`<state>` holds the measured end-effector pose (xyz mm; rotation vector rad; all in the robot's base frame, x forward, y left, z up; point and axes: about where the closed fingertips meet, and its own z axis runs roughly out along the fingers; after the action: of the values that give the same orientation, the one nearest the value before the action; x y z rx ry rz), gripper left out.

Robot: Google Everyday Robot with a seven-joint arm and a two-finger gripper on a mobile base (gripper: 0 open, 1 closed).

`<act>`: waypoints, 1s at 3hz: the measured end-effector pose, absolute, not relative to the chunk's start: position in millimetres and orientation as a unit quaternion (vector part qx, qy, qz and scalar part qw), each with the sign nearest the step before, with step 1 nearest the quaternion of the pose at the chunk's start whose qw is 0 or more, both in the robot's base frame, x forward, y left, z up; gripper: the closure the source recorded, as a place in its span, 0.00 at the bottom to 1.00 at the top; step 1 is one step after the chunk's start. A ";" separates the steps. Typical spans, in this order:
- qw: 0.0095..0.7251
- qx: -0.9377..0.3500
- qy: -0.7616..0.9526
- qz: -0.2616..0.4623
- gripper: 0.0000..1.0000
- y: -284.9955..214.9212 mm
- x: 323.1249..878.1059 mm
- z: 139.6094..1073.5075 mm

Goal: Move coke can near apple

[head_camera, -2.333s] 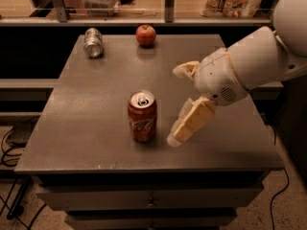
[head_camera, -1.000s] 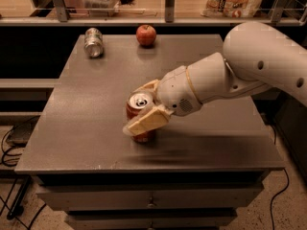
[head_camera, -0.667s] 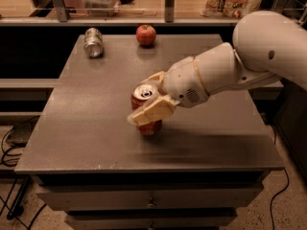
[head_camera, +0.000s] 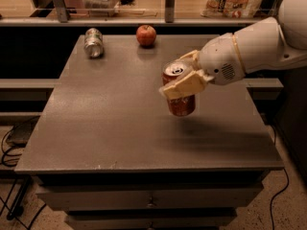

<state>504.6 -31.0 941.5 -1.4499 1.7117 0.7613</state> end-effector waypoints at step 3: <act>0.410 -0.515 0.697 0.283 1.00 -80.8 540.6 941.6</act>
Offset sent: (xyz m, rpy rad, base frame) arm 0.0233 -0.0390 0.0046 0.0026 -0.0051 -0.0684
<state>540.6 -80.8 941.6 -1.2979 1.7566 0.7131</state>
